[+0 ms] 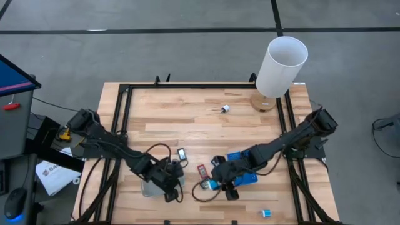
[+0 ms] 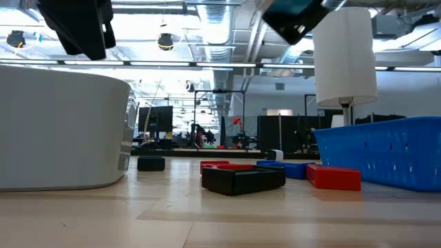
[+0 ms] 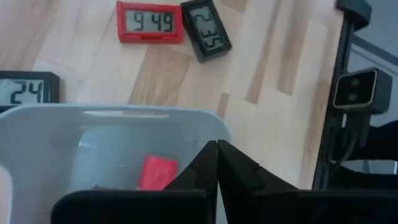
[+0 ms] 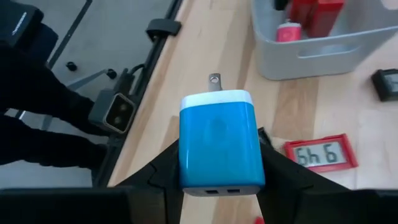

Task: Pick & Place Office items
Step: Put the top blue charger adapter into the gray bin

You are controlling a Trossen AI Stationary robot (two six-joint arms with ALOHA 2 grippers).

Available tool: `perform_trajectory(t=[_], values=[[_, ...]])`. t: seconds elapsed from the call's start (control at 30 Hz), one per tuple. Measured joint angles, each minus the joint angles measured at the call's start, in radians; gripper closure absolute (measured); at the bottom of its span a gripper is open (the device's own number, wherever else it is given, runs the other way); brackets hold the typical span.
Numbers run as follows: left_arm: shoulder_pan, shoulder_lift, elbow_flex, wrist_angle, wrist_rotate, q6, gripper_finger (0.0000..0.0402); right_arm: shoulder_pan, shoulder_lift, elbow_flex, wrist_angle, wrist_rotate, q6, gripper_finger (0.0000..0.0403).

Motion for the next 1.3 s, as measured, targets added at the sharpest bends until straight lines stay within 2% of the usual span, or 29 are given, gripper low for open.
perform_trajectory(t=[0.1,0.3,0.53,0.9,1.3], values=[[0.014,0.016,0.000,-0.002,-0.001,-0.023,0.0401,0.027,-0.001,0.000,-0.004,0.039,0.010,0.0260],[0.050,0.069,0.000,0.003,0.019,-0.024,0.0402,0.051,-0.021,0.000,-0.027,0.050,0.026,0.0260],[0.059,0.111,0.000,0.089,0.057,-0.022,0.0401,0.058,-0.093,0.000,-0.106,0.077,0.027,0.0260],[0.056,0.113,0.000,0.237,0.061,-0.026,0.0401,0.042,-0.153,-0.007,-0.166,0.122,-0.014,0.0260],[0.028,0.112,0.000,0.225,0.064,-0.042,0.0401,0.019,-0.153,-0.007,-0.155,0.122,-0.039,0.0260]])
